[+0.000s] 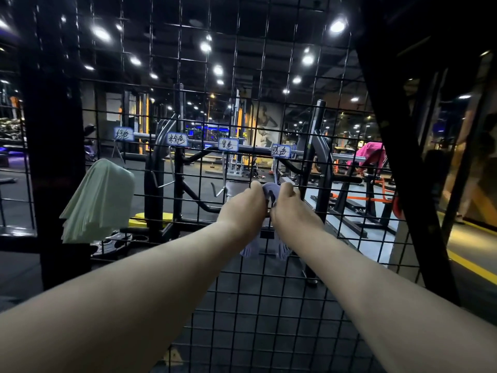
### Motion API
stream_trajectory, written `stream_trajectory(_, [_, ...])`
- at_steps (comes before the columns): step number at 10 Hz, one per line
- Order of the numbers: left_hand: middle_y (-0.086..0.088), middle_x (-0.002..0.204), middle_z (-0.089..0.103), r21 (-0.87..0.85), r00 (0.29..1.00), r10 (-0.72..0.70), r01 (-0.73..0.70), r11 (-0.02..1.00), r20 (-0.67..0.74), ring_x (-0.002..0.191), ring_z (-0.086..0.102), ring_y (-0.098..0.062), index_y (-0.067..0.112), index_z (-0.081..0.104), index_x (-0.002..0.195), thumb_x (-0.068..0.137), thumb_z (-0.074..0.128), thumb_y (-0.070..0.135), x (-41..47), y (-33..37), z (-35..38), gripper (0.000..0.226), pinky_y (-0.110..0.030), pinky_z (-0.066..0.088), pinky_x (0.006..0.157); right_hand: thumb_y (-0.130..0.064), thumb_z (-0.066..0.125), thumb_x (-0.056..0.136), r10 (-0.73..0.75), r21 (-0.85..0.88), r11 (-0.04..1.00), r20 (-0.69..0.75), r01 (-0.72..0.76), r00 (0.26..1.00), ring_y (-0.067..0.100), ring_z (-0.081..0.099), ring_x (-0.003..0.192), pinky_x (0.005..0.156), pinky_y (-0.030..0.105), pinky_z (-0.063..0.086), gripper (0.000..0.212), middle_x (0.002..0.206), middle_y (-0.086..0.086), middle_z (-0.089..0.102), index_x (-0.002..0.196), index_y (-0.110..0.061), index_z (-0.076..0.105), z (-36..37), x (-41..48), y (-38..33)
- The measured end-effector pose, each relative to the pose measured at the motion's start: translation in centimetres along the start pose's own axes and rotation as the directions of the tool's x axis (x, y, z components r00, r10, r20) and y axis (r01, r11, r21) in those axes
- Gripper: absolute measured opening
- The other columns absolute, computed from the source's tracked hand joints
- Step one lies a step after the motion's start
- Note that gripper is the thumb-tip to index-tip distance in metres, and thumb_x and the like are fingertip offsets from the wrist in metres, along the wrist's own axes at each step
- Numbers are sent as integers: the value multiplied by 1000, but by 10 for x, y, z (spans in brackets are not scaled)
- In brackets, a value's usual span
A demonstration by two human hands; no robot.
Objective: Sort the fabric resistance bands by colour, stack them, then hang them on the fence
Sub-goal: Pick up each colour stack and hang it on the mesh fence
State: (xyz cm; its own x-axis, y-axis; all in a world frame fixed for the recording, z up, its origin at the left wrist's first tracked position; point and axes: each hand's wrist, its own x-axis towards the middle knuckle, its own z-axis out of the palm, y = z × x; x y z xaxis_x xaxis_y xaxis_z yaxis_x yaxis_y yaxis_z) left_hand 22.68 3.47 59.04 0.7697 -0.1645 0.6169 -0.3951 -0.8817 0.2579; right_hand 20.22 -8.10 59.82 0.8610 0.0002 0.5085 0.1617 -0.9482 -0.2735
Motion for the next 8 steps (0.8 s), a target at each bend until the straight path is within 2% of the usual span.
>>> stream_trajectory(1, [-18,107,65,-23,1000,1,-1,1000,8,97,67,-37,4,40,111,98,44,10,-5,5,4,14,-41,45,65,-15,42,101,9,-8,1000,34,-9,999,39,59,108,71,42,41,35,132,16,39,128,-10,21,9,-1,1])
stream_trajectory(2, [-20,107,63,-170,999,-35,38,985,22,97,63,-40,11,38,108,102,38,20,-9,2,3,10,-44,47,75,-21,47,99,-5,56,998,50,3,999,39,55,118,79,42,43,56,141,18,32,142,-9,12,13,0,3])
stream_trajectory(3, [-19,103,60,-326,996,-93,89,941,3,96,59,-40,12,42,112,103,29,24,-12,-5,9,19,-45,45,80,-22,51,96,-30,189,982,47,20,998,39,57,112,76,36,40,55,138,21,38,138,-11,16,15,-1,7])
stream_trajectory(4, [-9,92,54,-300,996,-90,93,949,22,91,62,-39,11,38,113,101,36,23,-19,-10,18,17,-44,48,74,-19,54,93,-30,347,938,0,28,1000,35,57,113,81,36,46,60,146,15,36,139,-17,15,23,-10,11])
stream_trajectory(5, [-11,96,58,-149,996,-44,56,987,81,88,67,-37,7,32,113,92,56,20,-26,-12,26,34,-40,43,62,-20,55,93,-2,364,931,-15,7,1000,34,56,117,86,43,51,75,154,8,27,149,-19,5,34,-23,14])
stream_trajectory(6, [-15,105,64,-167,990,-94,110,980,100,90,68,-37,8,34,114,97,53,24,-34,-11,29,30,-38,39,61,-19,56,93,37,332,943,-19,-29,999,38,56,115,81,42,50,76,152,7,18,150,-15,6,44,-31,14])
stream_trajectory(7, [-15,105,64,-230,986,-128,149,962,105,91,67,-37,12,33,106,100,46,26,-43,-13,32,20,-39,42,63,-19,55,93,67,363,930,-1,-62,998,37,56,115,84,43,49,71,146,11,27,148,-15,10,51,-36,16])
stream_trajectory(8, [-11,105,61,-257,982,-139,168,952,125,89,64,-36,15,32,102,99,44,28,-50,-15,35,18,-38,40,65,-22,54,95,95,385,917,41,-103,995,35,60,107,83,44,52,59,136,12,45,142,-15,21,55,-40,17])
